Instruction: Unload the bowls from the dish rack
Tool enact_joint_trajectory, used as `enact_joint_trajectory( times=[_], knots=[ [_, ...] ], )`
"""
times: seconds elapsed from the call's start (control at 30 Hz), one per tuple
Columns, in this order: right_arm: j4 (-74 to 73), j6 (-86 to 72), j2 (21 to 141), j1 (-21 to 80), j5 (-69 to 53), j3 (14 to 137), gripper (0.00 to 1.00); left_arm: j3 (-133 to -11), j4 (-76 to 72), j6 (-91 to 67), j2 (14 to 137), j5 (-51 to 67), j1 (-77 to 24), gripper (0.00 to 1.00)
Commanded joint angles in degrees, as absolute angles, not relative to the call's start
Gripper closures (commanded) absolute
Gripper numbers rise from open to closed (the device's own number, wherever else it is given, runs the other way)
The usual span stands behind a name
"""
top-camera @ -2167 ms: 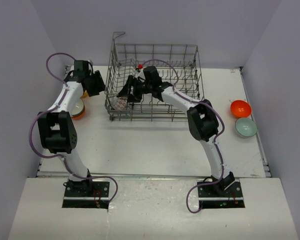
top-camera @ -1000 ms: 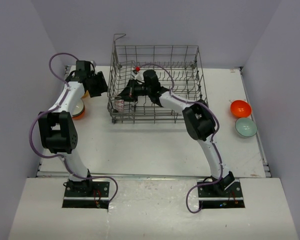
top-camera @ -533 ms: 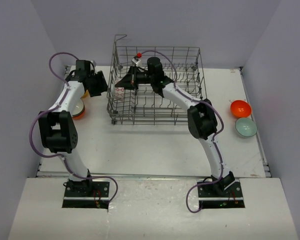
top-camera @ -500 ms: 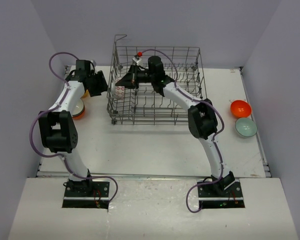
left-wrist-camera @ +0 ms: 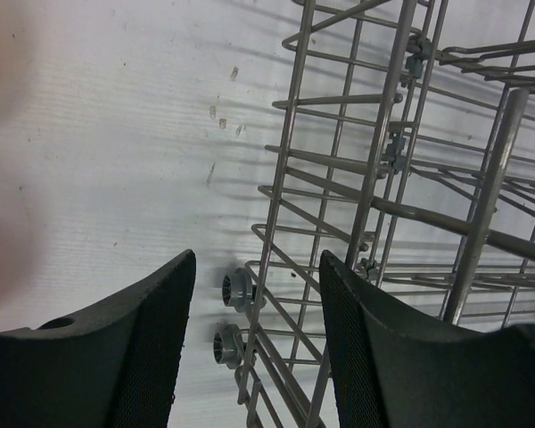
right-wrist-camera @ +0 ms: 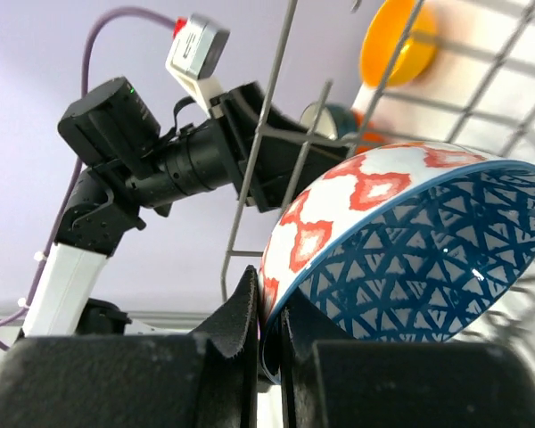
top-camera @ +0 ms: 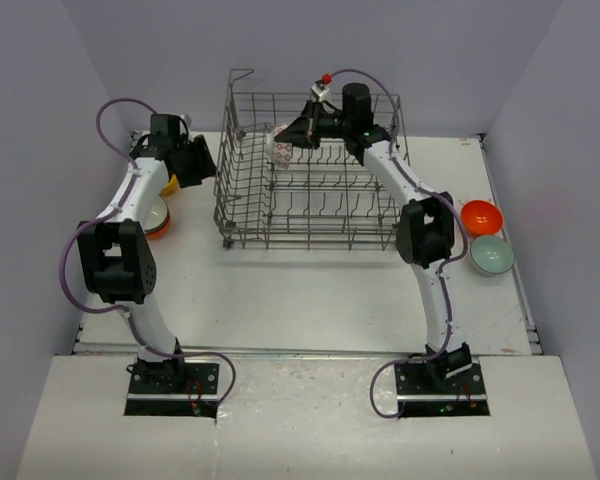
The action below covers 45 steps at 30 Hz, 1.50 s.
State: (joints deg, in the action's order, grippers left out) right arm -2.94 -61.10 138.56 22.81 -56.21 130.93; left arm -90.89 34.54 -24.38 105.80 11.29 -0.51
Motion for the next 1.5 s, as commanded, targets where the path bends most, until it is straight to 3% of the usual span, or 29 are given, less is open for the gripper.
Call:
enact_joint_trajectory(
  times=[0.0, 0.27, 0.5, 0.73, 0.9, 1.23, 1.47],
  knots=[
    [-6.0, -54.8, 132.8, 18.7, -59.2, 132.9, 1.00, -95.2, 33.9, -24.0, 106.5, 11.8, -0.4, 0.41],
    [-26.3, -39.5, 121.0, 12.3, -51.7, 130.4, 1.00, -101.9, 36.9, -24.3, 110.8, 9.0, 0.0, 0.39],
    [-46.2, -25.2, 109.9, 7.7, -27.9, 126.7, 1.00, -101.6, 37.5, -24.6, 111.2, 4.6, 0.0, 0.39],
    [-52.1, -22.3, 94.2, 5.1, 3.2, 109.9, 1.00, -103.5, 39.2, -24.1, 109.0, 1.5, 1.6, 0.39],
    [-59.7, -23.8, 87.8, 3.3, 16.2, 101.2, 1.00, -105.0, 41.1, -23.9, 105.2, -2.0, 1.8, 0.38],
    [-62.6, -23.6, 72.7, 0.4, 19.5, 75.4, 1.00, -105.1, 40.1, -24.8, 96.9, -0.3, 1.8, 0.38],
    [-61.1, -23.7, 74.7, 0.4, 14.2, 67.9, 1.00, -101.0, 35.1, -28.0, 91.9, 11.2, 1.8, 0.39]
  ],
)
